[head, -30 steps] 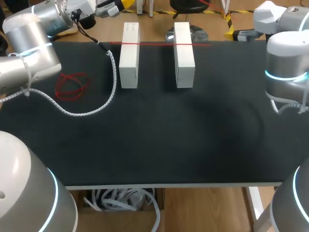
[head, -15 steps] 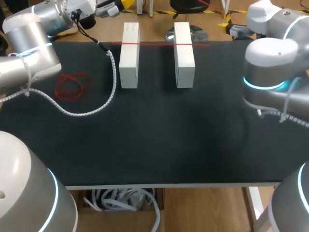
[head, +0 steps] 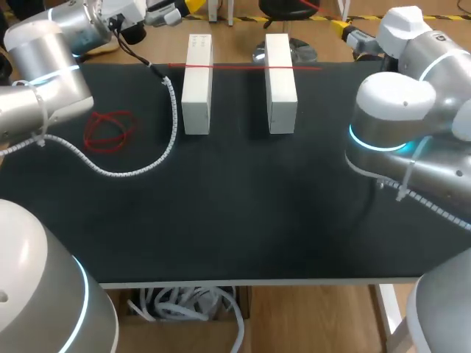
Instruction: Grab the tape and strap the tape.
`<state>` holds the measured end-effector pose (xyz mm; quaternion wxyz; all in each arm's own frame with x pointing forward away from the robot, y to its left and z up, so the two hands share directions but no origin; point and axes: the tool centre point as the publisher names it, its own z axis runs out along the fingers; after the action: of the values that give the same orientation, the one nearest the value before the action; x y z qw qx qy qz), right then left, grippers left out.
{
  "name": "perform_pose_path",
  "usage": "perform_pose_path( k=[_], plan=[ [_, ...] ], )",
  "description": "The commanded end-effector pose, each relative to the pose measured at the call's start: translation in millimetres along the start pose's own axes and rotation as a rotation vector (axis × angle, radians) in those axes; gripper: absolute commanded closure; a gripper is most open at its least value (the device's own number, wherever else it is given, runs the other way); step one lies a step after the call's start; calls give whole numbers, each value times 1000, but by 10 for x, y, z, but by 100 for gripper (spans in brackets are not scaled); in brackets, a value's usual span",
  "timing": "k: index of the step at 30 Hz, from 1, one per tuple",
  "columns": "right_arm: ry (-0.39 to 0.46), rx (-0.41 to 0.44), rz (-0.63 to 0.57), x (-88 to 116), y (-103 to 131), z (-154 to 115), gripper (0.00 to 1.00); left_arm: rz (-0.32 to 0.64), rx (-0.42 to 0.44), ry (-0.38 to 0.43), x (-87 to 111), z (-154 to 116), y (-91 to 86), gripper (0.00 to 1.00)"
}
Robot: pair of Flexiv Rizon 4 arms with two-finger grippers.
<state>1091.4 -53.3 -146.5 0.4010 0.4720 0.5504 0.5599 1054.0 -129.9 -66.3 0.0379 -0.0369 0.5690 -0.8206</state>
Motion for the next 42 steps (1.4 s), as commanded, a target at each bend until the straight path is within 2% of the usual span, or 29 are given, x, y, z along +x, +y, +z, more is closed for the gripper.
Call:
perform_pose_path(
  k=[1,4,6,8,11,21,42],
  plan=[
    [15,-42,48,-15,22,-35,0,1,1,-2,5,2,3,100],
    [13,-22,135,-32,21,-43,0,1,1,-2,5,2,3,100],
    [28,1,250,-43,5,-44,0,1,1,-2,5,2,3,100],
    [87,9,414,-43,-1,-42,0,1,1,-2,5,2,3,100],
    [120,7,455,14,76,-34,0,1,1,-2,5,2,3,100],
    [149,-51,417,109,379,-73,0,1,1,-2,5,2,3,100],
    [149,-51,417,109,379,-73,0,1,1,-2,5,2,3,100]
  ],
)
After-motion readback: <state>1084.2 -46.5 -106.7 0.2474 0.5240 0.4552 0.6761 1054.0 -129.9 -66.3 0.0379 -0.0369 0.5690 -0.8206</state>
